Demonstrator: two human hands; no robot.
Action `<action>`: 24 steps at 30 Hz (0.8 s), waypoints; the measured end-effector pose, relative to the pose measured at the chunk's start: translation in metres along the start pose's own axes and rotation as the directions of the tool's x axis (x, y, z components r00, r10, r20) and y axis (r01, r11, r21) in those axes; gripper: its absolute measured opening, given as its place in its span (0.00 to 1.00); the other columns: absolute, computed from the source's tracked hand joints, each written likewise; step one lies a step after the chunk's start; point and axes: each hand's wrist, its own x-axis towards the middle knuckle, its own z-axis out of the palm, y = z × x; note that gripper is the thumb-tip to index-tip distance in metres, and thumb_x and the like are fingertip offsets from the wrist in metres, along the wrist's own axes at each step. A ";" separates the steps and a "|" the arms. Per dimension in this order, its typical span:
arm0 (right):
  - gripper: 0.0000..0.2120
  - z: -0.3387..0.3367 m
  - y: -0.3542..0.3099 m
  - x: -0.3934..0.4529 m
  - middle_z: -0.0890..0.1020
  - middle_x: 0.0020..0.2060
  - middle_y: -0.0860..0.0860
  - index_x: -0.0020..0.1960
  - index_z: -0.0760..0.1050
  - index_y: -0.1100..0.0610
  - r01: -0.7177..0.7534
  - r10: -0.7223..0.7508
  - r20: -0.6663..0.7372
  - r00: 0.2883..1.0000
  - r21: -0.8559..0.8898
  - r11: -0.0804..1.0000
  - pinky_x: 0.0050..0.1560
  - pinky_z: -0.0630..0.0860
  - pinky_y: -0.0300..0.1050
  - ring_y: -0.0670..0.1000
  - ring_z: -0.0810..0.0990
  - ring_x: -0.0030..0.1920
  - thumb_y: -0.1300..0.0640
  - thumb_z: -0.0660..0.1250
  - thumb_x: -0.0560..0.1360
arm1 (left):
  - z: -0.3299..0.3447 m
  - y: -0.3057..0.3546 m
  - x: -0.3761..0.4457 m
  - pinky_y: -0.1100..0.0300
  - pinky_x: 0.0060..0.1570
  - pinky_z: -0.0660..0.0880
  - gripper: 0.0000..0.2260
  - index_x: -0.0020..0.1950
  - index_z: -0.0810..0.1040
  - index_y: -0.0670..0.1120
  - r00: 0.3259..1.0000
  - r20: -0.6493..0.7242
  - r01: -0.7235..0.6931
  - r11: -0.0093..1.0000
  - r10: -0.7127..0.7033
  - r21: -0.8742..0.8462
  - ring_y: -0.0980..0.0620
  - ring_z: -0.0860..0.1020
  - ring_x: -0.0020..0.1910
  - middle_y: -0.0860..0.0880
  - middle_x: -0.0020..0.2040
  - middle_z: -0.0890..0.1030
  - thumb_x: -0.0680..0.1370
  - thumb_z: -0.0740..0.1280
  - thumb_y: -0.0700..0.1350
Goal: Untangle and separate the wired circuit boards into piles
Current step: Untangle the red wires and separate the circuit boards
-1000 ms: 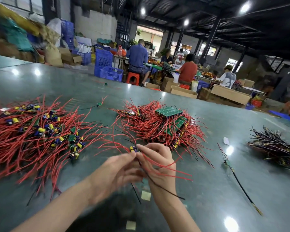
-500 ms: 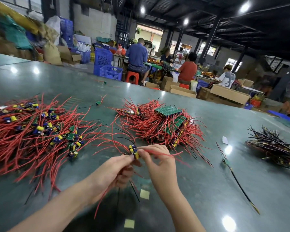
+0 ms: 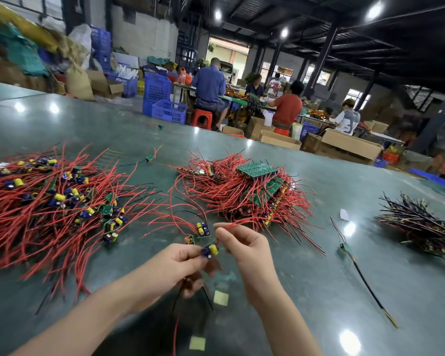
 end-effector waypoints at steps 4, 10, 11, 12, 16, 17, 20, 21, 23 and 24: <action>0.08 0.002 -0.003 -0.001 0.83 0.31 0.43 0.39 0.83 0.53 0.022 -0.020 0.027 0.999 -0.063 0.998 0.39 0.72 0.30 0.38 0.78 0.35 0.65 0.70 0.72 | -0.007 0.005 -0.002 0.69 0.21 0.57 0.06 0.53 0.77 0.41 0.993 0.078 0.086 0.996 -0.086 0.013 0.59 0.61 0.22 0.51 0.30 0.75 0.79 0.62 0.39; 0.08 0.003 -0.003 0.001 0.84 0.33 0.45 0.38 0.82 0.54 0.039 -0.039 -0.001 0.999 -0.070 0.997 0.41 0.74 0.30 0.39 0.81 0.37 0.66 0.72 0.70 | -0.005 0.009 0.000 0.70 0.20 0.52 0.14 0.45 0.75 0.46 0.998 -0.029 0.051 0.998 -0.051 0.031 0.58 0.55 0.20 0.54 0.24 0.63 0.70 0.72 0.54; 0.08 0.003 -0.002 0.000 0.84 0.33 0.45 0.38 0.82 0.54 0.051 -0.051 -0.001 0.999 -0.076 0.996 0.41 0.74 0.30 0.39 0.81 0.37 0.65 0.72 0.70 | -0.003 0.009 -0.001 0.70 0.19 0.52 0.14 0.43 0.75 0.46 0.997 -0.076 0.009 0.996 -0.002 0.084 0.58 0.55 0.20 0.55 0.23 0.62 0.70 0.69 0.56; 0.07 0.004 -0.001 0.000 0.84 0.33 0.45 0.38 0.82 0.54 0.053 -0.053 0.002 0.999 -0.063 0.997 0.40 0.73 0.30 0.39 0.81 0.37 0.65 0.72 0.70 | -0.002 0.008 -0.001 0.69 0.19 0.52 0.14 0.41 0.76 0.46 0.992 -0.115 -0.038 0.995 0.048 0.092 0.58 0.55 0.20 0.55 0.23 0.61 0.69 0.66 0.57; 0.02 0.006 0.001 0.000 0.83 0.32 0.46 0.38 0.84 0.54 -0.079 0.070 0.070 0.995 0.139 0.987 0.39 0.70 0.34 0.40 0.76 0.33 0.57 0.72 0.68 | -0.003 0.012 -0.002 0.70 0.21 0.49 0.11 0.37 0.77 0.45 0.977 -0.198 -0.107 0.988 0.083 -0.114 0.58 0.53 0.20 0.52 0.24 0.58 0.70 0.65 0.52; 0.05 0.006 0.003 0.000 0.83 0.32 0.46 0.37 0.84 0.54 -0.134 0.113 0.111 0.987 0.204 0.970 0.40 0.69 0.36 0.42 0.75 0.34 0.53 0.72 0.64 | -0.003 0.014 -0.003 0.69 0.22 0.48 0.10 0.36 0.78 0.45 0.978 -0.192 -0.112 0.985 0.086 -0.129 0.58 0.53 0.20 0.51 0.25 0.57 0.70 0.65 0.52; 0.10 0.007 0.003 0.001 0.82 0.32 0.46 0.37 0.85 0.51 -0.224 0.185 0.160 0.970 0.280 0.934 0.40 0.68 0.36 0.42 0.74 0.34 0.48 0.70 0.61 | -0.003 0.016 -0.004 0.70 0.23 0.48 0.10 0.34 0.79 0.46 0.980 -0.178 -0.118 0.985 0.094 -0.129 0.57 0.52 0.20 0.51 0.25 0.57 0.70 0.65 0.51; 0.09 0.006 0.003 0.001 0.81 0.31 0.45 0.36 0.85 0.51 -0.227 0.194 0.136 0.971 0.292 0.929 0.38 0.68 0.35 0.41 0.73 0.32 0.48 0.70 0.62 | -0.005 0.017 -0.005 0.70 0.22 0.48 0.10 0.34 0.79 0.46 0.979 -0.181 -0.116 0.985 0.092 -0.125 0.57 0.53 0.20 0.51 0.24 0.58 0.70 0.65 0.51; 0.06 0.000 0.001 0.004 0.79 0.28 0.45 0.35 0.84 0.52 -0.160 0.161 0.004 0.987 0.158 0.974 0.36 0.66 0.34 0.42 0.70 0.30 0.51 0.71 0.67 | -0.009 0.018 -0.005 0.69 0.22 0.48 0.09 0.36 0.78 0.44 0.975 -0.196 -0.115 0.991 0.101 -0.063 0.57 0.53 0.20 0.52 0.23 0.59 0.71 0.66 0.49; 0.07 -0.004 0.002 0.005 0.79 0.26 0.45 0.33 0.84 0.52 -0.096 0.094 -0.073 0.993 -0.018 0.995 0.34 0.66 0.33 0.41 0.70 0.29 0.53 0.72 0.69 | -0.010 0.017 -0.005 0.69 0.21 0.49 0.09 0.38 0.78 0.42 0.972 -0.203 -0.120 0.993 0.121 0.019 0.57 0.53 0.20 0.53 0.22 0.59 0.73 0.66 0.48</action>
